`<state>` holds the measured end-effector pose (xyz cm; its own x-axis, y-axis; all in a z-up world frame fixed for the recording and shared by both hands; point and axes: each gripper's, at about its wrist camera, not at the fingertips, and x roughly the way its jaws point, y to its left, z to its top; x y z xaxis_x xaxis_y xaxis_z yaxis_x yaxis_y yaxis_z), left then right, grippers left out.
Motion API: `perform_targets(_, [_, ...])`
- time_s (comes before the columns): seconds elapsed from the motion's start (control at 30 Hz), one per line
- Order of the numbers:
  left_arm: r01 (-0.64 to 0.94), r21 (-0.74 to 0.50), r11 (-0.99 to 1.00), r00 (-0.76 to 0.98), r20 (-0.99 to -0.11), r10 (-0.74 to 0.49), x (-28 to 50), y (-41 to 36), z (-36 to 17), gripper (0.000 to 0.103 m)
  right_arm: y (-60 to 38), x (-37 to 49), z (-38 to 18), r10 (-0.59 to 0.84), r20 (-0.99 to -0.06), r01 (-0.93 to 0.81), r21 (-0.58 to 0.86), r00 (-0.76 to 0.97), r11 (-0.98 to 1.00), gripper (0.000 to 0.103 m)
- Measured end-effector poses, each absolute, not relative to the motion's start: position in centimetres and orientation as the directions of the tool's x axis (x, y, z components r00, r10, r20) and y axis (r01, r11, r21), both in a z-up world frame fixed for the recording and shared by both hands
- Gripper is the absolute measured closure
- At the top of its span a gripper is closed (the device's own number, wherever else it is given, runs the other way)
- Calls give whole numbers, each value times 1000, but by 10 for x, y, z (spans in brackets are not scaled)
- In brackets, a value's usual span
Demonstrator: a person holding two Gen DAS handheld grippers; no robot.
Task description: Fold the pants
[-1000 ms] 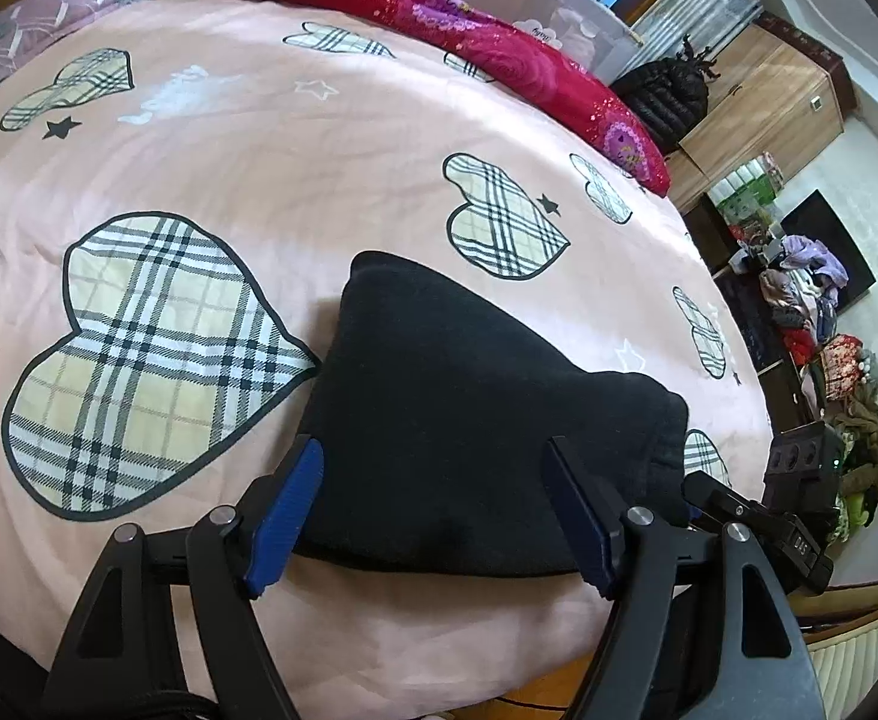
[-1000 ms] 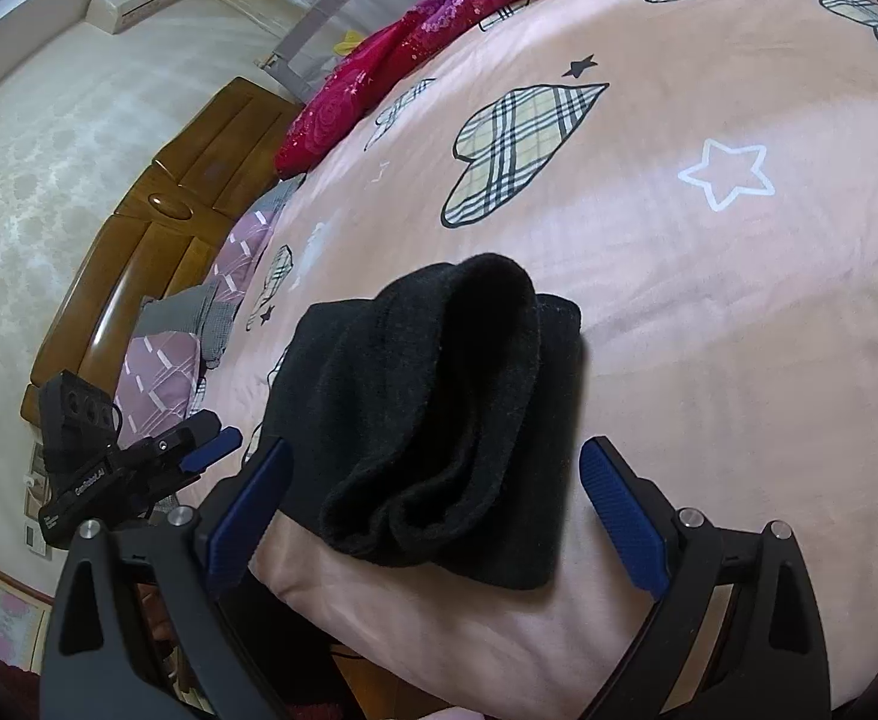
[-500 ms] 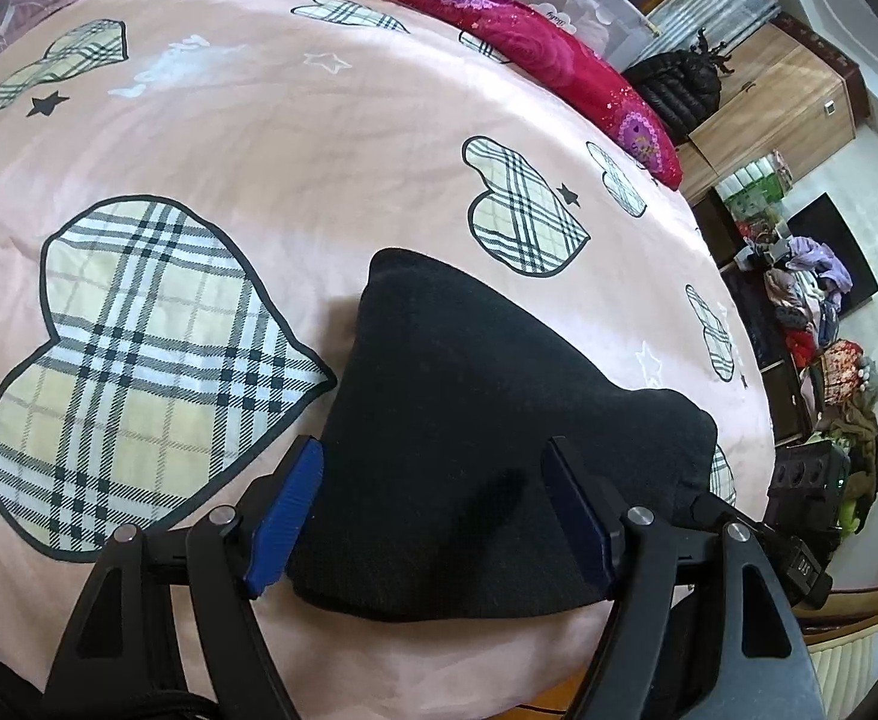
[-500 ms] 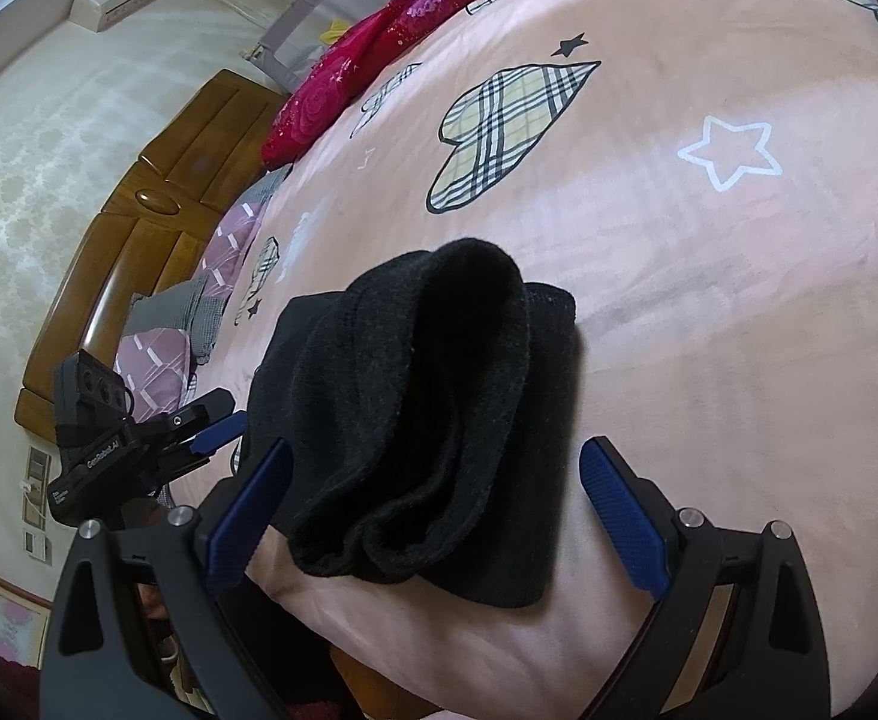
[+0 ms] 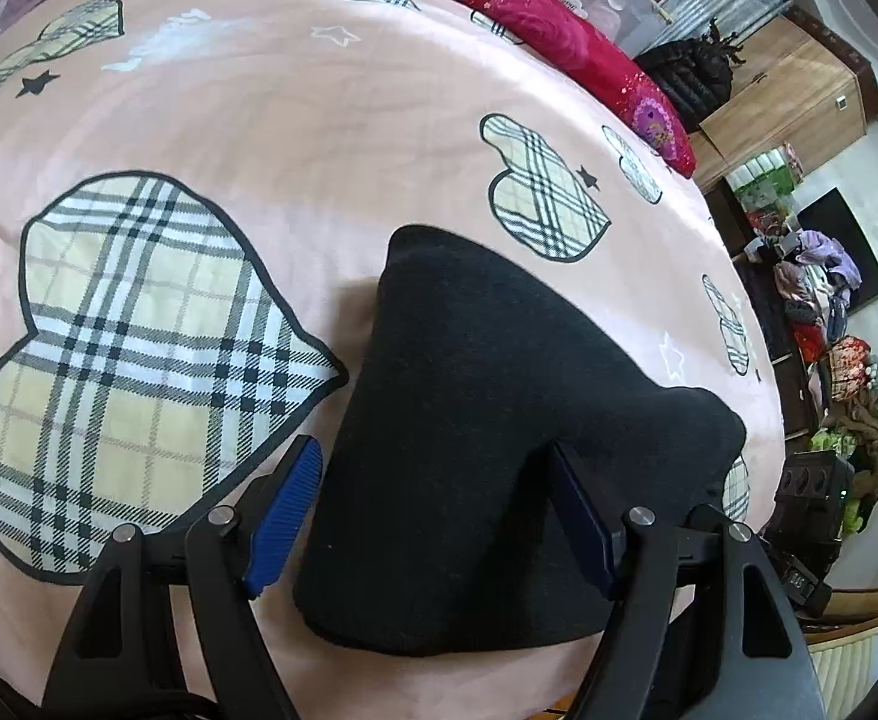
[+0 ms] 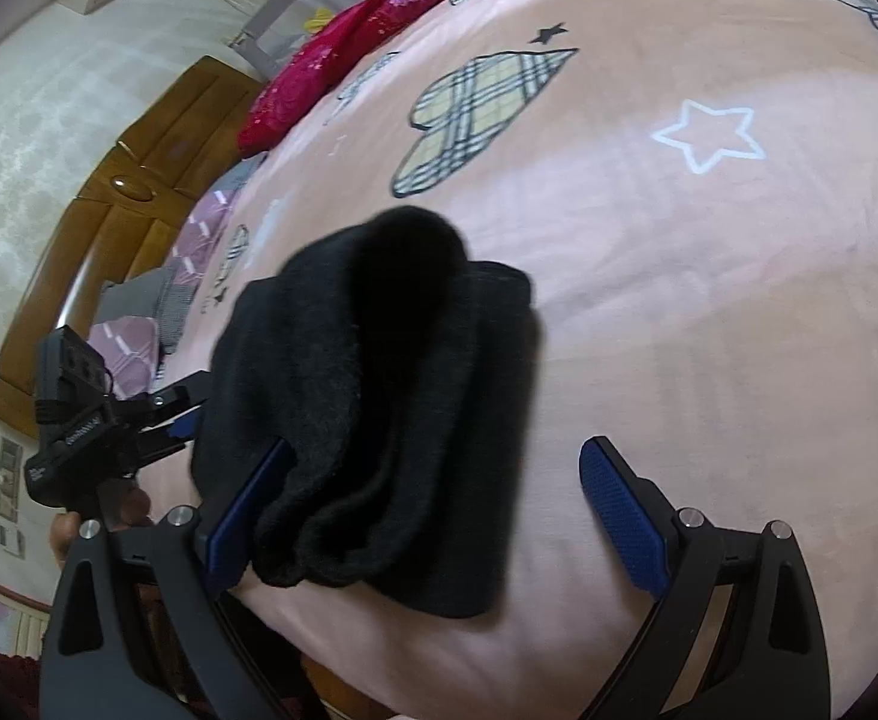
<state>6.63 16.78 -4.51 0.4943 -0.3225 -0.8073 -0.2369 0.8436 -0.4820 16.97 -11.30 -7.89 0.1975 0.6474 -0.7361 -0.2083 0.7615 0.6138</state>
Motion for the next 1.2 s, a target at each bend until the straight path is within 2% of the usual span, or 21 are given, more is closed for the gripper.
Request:
perform_targets(0.3, [-250, -495, 832, 485, -808, -335, 76, 169, -64, 25, -111, 171, -81, 646, -737, -235, 604, 198, 761, 7])
perform_targets(0.4, [-244, -505, 828, 484, -803, -348, 80, 166, -68, 32, -109, 172, -81, 651, -734, -235, 609, 195, 757, 11])
perform_targets(0.6, [-241, -484, 841, 484, -811, -328, 87, 158, -68, 38, -104, 174, -85, 681, -711, -229, 644, 176, 730, 18])
perform_targets(0.7, [-233, -486, 842, 491, -806, -329, 86, 157, -68, 46, -100, 175, -88, 701, -694, -227, 665, 163, 711, 27])
perform_targets(0.87, [-207, -492, 846, 519, -788, -331, 83, 152, -60, 68, -95, 172, -84, 707, -688, -257, 663, 162, 703, 36])
perform_targets(0.97, [-192, -476, 858, 533, -785, -316, 82, 147, -52, 74, -93, 173, -80, 712, -683, -272, 662, 162, 698, 42])
perform_targets(1.2, [-184, -520, 834, 582, -742, -334, 70, 152, -26, 77, -91, 171, -62, 732, -660, -319, 666, 169, 675, 50])
